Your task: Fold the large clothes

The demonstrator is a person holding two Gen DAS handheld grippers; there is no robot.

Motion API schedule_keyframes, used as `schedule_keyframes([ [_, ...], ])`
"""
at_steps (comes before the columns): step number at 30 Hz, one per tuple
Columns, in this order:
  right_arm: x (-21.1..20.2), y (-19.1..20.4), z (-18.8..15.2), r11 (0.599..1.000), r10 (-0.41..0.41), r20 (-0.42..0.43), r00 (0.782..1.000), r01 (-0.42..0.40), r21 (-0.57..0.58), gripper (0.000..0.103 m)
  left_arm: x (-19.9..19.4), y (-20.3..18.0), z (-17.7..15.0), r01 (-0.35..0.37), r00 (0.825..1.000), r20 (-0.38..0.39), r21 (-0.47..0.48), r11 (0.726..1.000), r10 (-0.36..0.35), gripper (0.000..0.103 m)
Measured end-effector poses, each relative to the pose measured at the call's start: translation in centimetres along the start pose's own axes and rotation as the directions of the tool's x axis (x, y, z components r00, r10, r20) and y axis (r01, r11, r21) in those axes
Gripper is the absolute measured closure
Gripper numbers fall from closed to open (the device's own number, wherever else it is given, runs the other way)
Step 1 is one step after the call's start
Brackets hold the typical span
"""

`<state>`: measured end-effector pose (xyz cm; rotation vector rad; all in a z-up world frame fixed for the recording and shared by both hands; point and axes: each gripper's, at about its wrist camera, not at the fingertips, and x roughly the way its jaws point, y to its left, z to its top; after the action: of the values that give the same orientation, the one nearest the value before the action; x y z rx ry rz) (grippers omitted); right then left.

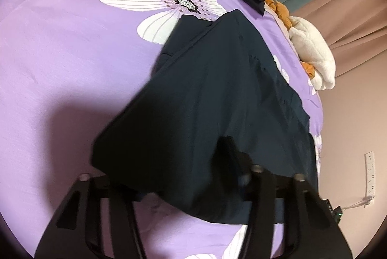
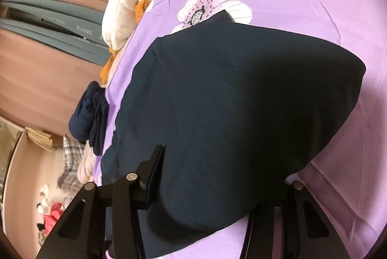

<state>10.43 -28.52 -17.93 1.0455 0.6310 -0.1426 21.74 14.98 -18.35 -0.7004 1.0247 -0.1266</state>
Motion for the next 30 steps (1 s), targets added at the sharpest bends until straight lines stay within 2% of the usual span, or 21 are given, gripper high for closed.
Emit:
schedule_keyframes([
  [2,-0.1,0.6,-0.1,1.0,-0.009,0.005,1.0,0.01,-0.024,0.059,-0.1,-0.1,0.1,-0.004,1.0,0.003,0.008,1.0,0.004,0.073],
  [5,-0.3,1.8,-0.1,0.995,-0.022,0.019,1.0,0.024,-0.093,0.068,-0.6,-1.3,-0.1,-0.044,0.999,0.034,0.08,0.996,0.041,0.088],
  [8,-0.6,2.6,-0.1,0.989,-0.02,0.031,0.999,0.025,-0.147,0.073,-1.0,-3.2,-0.7,-0.111,0.991,0.09,0.176,0.978,0.096,0.093],
  [10,-0.7,2.5,-0.2,0.988,-0.023,0.04,0.999,0.028,-0.153,0.075,-1.2,-3.2,-1.0,-0.109,0.99,0.109,0.175,0.979,0.09,0.094],
  [13,-0.9,2.2,-0.5,0.989,-0.019,0.042,0.999,0.025,-0.147,0.076,-1.6,-2.0,-0.8,-0.067,0.992,0.112,0.126,0.99,0.053,0.094],
  [18,-1.2,2.1,-0.7,0.987,-0.016,0.034,0.999,0.021,-0.158,0.076,-1.8,-2.5,-1.6,-0.089,0.99,0.126,0.174,0.981,0.067,0.094],
  [30,-3.1,1.6,-1.4,0.984,-0.008,-0.011,1.0,0.006,-0.176,0.076,-4.2,-1.6,-3.4,-0.053,0.995,0.094,0.176,0.983,0.036,0.094],
])
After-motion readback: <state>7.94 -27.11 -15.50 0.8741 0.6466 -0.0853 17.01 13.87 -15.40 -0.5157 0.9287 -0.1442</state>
